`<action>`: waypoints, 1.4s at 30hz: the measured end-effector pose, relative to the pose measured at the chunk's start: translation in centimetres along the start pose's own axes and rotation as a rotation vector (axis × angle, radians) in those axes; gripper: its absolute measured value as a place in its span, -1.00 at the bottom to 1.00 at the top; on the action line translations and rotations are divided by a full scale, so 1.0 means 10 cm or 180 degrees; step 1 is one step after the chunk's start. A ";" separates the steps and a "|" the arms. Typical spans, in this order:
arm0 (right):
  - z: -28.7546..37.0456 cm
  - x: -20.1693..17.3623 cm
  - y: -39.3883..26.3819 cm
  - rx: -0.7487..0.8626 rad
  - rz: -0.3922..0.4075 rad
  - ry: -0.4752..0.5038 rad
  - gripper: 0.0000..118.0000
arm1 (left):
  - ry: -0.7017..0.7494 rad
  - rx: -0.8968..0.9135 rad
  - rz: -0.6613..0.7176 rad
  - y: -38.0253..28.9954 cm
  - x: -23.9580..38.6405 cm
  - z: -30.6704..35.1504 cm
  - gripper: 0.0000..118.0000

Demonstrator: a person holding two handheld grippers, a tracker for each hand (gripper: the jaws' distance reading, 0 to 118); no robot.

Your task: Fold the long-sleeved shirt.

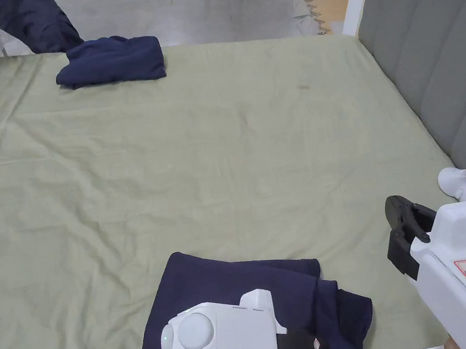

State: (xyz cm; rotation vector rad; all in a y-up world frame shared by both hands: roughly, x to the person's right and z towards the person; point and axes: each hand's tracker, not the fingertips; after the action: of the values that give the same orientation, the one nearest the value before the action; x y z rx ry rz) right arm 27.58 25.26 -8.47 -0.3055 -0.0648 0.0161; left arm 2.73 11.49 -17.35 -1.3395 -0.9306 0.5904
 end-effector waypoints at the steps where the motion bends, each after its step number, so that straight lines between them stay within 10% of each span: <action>1: 0.00 -0.01 0.02 0.0005 -0.0013 0.0017 -1.00 | -0.0071 0.0054 -0.0023 0.00 0.04 0.11 -0.91; 8: -0.26 -0.35 -0.09 -0.0398 -0.0028 0.0584 -1.00 | -0.0096 0.0790 -0.0283 -0.02 0.18 1.13 -0.18; 12: -0.53 -0.65 -0.61 -0.0989 0.0013 0.0854 -1.00 | 0.0203 0.1155 -0.0372 0.00 0.09 1.64 0.70; 15: -0.66 -0.84 -1.00 -0.1463 0.0147 0.1017 -1.00 | 0.0332 0.1352 -0.0305 0.02 -0.13 1.90 0.86; 19: -0.74 -0.97 -1.43 -0.1745 0.0488 0.1015 -1.00 | 0.0579 0.1233 -0.0015 0.11 -0.58 1.99 0.86; 24: -0.74 -0.89 -1.34 -0.1719 0.0271 0.1042 -1.00 | 0.0638 0.0755 0.0513 0.26 -1.30 1.75 0.82; 32: -0.72 -0.86 -1.32 -0.1709 0.0240 0.1043 -1.00 | 0.0352 0.0565 0.0473 0.25 -1.37 1.23 -0.53; 42: -0.54 -1.36 -0.52 -0.0844 0.0338 0.1350 -1.00 | 0.0573 0.0965 0.0380 0.14 -1.56 2.31 -0.63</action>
State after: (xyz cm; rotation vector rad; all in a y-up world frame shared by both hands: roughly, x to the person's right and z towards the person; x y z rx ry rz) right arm 14.43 18.35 -12.87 -0.5714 0.3732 0.0480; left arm -24.59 11.69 -22.82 -1.1574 -0.5912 0.6621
